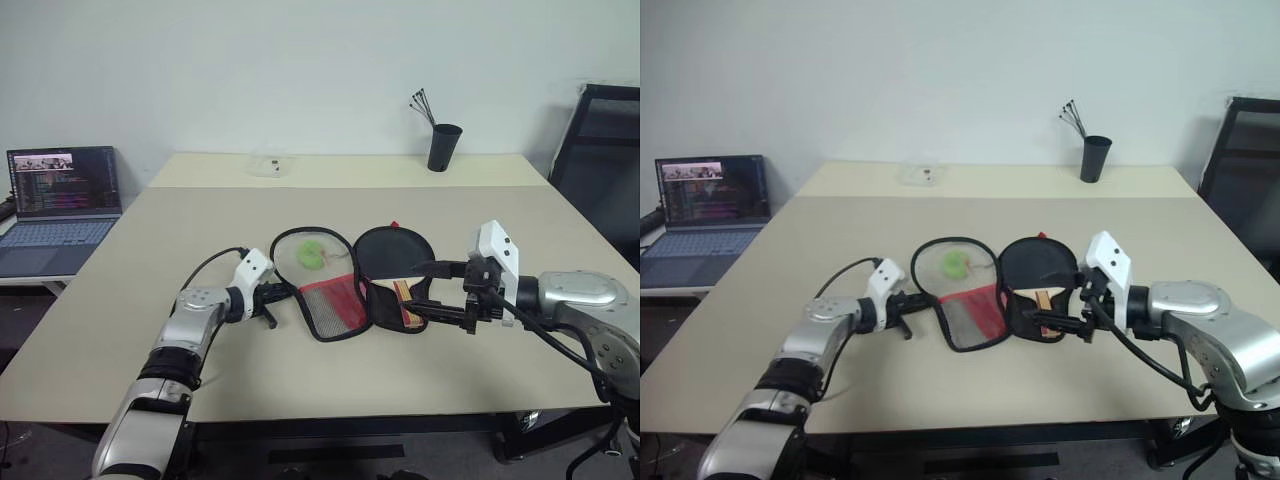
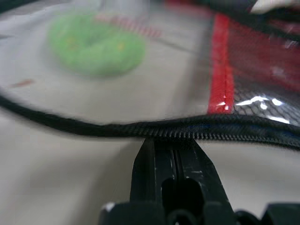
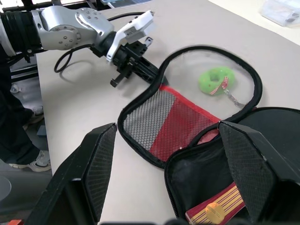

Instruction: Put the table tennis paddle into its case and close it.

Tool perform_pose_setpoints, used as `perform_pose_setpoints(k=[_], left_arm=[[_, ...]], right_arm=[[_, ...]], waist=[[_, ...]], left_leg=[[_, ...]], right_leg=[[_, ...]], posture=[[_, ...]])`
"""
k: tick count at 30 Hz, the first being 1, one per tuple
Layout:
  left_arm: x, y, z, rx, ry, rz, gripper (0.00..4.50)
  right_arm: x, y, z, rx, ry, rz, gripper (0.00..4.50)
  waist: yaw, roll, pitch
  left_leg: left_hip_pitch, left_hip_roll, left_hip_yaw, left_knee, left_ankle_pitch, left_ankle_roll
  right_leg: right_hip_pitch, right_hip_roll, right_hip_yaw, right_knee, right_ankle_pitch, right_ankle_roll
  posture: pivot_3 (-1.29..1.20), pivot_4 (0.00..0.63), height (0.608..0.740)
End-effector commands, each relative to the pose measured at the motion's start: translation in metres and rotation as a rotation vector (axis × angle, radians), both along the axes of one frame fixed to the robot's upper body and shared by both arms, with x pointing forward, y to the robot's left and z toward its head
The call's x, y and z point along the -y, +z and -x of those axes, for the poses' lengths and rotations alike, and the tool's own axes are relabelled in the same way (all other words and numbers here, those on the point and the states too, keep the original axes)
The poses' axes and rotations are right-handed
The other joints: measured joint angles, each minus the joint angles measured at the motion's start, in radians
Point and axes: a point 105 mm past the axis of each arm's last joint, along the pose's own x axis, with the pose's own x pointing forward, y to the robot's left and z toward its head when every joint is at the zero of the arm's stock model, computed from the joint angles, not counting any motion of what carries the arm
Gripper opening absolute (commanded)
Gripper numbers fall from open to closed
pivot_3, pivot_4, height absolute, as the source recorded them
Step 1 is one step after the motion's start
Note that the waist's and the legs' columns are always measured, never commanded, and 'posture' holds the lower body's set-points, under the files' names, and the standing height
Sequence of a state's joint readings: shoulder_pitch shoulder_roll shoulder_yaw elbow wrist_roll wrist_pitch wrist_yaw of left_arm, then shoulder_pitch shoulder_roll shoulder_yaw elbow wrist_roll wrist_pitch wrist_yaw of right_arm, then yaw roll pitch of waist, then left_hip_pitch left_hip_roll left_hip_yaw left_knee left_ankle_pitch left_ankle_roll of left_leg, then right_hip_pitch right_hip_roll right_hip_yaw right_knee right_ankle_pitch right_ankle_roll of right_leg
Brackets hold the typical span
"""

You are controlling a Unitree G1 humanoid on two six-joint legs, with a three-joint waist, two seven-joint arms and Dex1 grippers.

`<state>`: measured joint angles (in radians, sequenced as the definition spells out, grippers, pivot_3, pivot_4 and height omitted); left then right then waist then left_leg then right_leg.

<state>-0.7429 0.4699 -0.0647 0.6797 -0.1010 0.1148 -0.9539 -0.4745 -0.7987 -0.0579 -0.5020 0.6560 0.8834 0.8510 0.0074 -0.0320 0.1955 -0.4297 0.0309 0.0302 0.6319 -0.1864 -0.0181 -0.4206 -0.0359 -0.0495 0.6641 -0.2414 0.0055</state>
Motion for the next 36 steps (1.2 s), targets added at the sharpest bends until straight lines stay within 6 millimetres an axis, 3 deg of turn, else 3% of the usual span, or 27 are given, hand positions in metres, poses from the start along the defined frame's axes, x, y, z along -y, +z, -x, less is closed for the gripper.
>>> perform_pose_setpoints(k=[1,7,11,14,18,23,26,31,36], left_arm=[[0.032,0.057,-0.006,0.183,-0.114,0.026,0.03],[0.103,0.104,-0.009,0.225,-0.254,0.160,0.03],[0.150,0.096,-0.004,0.211,-0.366,0.120,0.03],[0.162,0.085,-0.006,0.203,-0.379,0.082,0.03],[0.154,0.074,-0.011,0.197,-0.355,0.058,0.03],[0.117,0.073,-0.020,0.199,-0.265,0.067,0.03],[0.090,0.074,-0.022,0.204,-0.205,0.079,0.00],[0.060,0.085,-0.005,0.229,-0.189,0.163,0.00],[0.039,0.102,0.020,0.271,-0.187,0.214,0.00]], right_arm=[[0.010,0.011,0.008,0.032,0.003,0.014,3.78],[0.044,0.000,0.009,-0.036,-0.116,0.074,3.78],[0.070,-0.006,0.015,-0.077,-0.212,0.115,3.78],[0.079,-0.005,0.011,-0.059,-0.277,0.120,3.78],[0.080,-0.002,0.002,-0.030,-0.331,0.073,3.78],[0.078,-0.007,-0.021,-0.055,-0.401,-0.013,3.78],[0.076,-0.017,-0.041,-0.095,-0.449,-0.037,4.37],[0.073,-0.037,-0.080,-0.156,-0.573,-0.074,4.47],[0.064,-0.058,-0.105,-0.232,-0.643,-0.130,4.47]], waist=[[0.001,-0.001,0.000],[0.013,-0.001,0.001],[0.016,-0.001,0.001],[0.001,-0.001,0.001],[-0.013,-0.002,0.001],[-0.012,-0.002,0.001],[-0.015,-0.002,0.001],[-0.011,-0.001,0.001],[-0.007,-0.001,0.001]], left_leg=[[0.000,0.000,0.000,0.000,0.000,0.000],[-0.002,-0.002,-0.001,0.002,0.000,0.000],[-0.002,-0.003,0.000,0.004,-0.002,0.003],[-0.001,-0.003,0.002,0.004,-0.002,0.004],[0.000,-0.001,0.001,0.004,-0.002,0.004],[0.000,0.000,0.001,0.004,-0.002,0.004],[0.000,0.000,0.001,0.004,-0.002,0.004],[-0.001,0.000,0.001,0.004,-0.002,0.003],[-0.001,0.001,0.001,0.005,-0.002,0.003]], right_leg=[[0.000,0.000,0.000,0.000,0.000,0.000],[0.000,0.000,-0.001,-0.001,0.000,0.001],[0.000,0.000,0.000,-0.002,0.001,0.001],[0.000,0.001,0.000,-0.001,0.001,0.002],[0.000,0.004,0.001,0.000,0.001,0.002],[0.000,0.005,0.002,0.000,0.001,0.002],[0.000,0.004,0.004,0.000,0.001,0.002],[-0.001,0.004,0.004,0.000,0.001,0.001],[-0.001,0.002,0.004,0.001,0.001,0.001]], posture=[[0.00,0.150,0.740],[0.00,0.150,0.740],[0.00,0.150,0.740],[0.00,0.150,0.740],[0.00,0.150,0.740],[0.00,0.150,0.740],[0.00,0.150,0.740],[0.00,0.150,0.740],[0.00,0.150,0.740]])
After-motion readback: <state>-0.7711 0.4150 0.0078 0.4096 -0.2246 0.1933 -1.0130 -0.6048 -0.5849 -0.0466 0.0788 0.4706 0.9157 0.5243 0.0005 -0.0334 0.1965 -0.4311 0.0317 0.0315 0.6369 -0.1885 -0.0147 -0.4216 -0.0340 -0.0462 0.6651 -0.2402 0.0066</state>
